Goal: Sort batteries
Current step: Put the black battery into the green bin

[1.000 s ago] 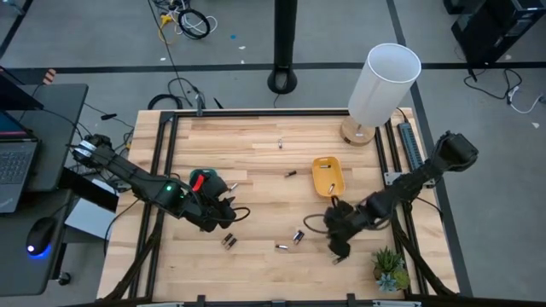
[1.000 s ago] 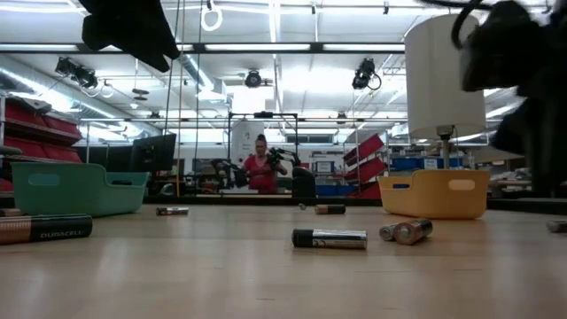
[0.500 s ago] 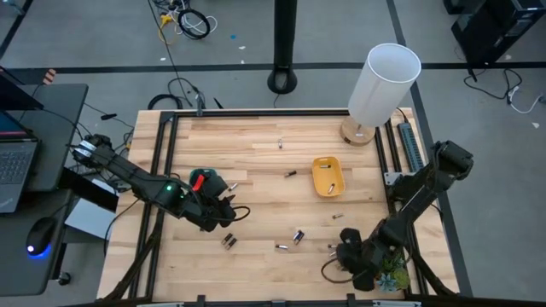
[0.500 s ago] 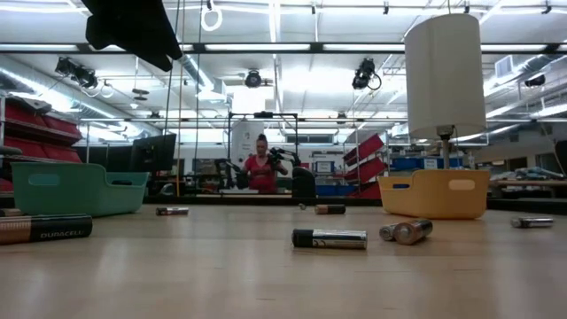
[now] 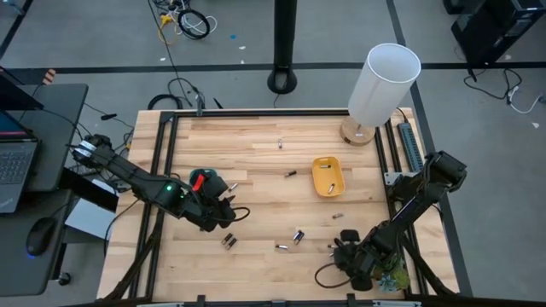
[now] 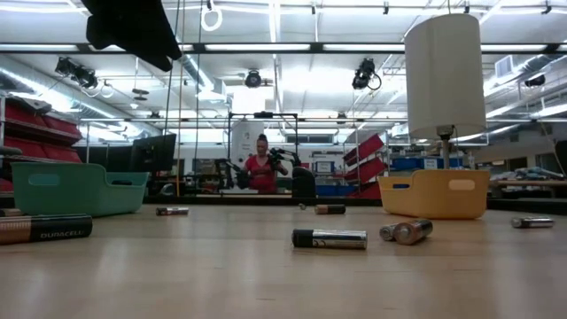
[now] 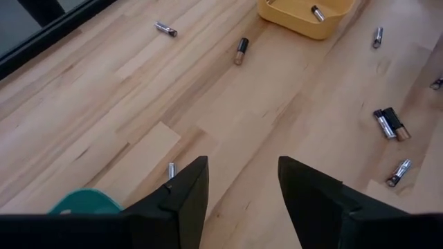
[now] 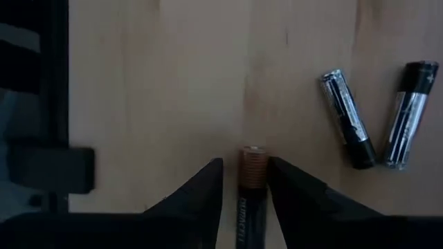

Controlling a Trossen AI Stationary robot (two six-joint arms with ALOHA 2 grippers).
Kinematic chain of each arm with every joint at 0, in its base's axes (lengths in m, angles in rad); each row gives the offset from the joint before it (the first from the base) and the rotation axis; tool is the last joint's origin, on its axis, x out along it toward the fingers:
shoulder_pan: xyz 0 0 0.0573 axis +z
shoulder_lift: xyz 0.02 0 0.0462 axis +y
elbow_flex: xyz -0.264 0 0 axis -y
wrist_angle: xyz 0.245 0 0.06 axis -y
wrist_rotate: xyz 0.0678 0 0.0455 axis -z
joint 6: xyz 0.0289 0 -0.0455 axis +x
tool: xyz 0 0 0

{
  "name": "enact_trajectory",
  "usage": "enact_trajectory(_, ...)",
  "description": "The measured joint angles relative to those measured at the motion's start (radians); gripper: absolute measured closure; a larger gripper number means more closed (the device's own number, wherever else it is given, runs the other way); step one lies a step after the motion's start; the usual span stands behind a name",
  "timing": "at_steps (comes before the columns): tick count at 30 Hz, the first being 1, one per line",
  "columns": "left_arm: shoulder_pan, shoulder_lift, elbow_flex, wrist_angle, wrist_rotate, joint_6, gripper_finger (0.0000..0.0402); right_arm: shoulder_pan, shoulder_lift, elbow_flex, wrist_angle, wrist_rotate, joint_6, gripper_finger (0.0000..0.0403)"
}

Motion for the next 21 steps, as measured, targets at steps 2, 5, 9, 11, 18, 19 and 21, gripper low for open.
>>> enact_trajectory(2,0.000,0.000,0.000,-0.001,0.013,0.000,0.0215,0.000,0.002,-0.001,-0.002,0.008,-0.038,0.0281)
enact_trajectory(5,0.000,0.000,0.000,-0.001,0.021,-0.001,0.0215,-0.004,0.002,-0.002,-0.007,0.022,-0.061,0.0305)
enact_trajectory(9,0.000,0.000,0.000,-0.001,0.021,-0.001,0.0215,-0.013,0.002,-0.003,-0.007,0.011,-0.083,0.0358)
enact_trajectory(11,0.000,0.000,0.000,-0.002,0.021,-0.001,0.0215,-0.014,0.002,-0.003,-0.007,0.010,-0.091,0.0361)
enact_trajectory(18,0.000,0.000,0.000,-0.004,0.021,0.000,0.0215,-0.016,-0.015,-0.006,-0.011,0.011,-0.074,0.0361)
enact_trajectory(19,0.000,0.000,0.000,-0.004,0.021,-0.001,0.0215,-0.016,-0.023,-0.007,-0.012,0.012,-0.074,0.0361)
enact_trajectory(21,0.000,0.000,0.000,-0.002,0.021,-0.001,0.0215,-0.017,-0.041,-0.010,-0.020,0.031,-0.074,0.0361)
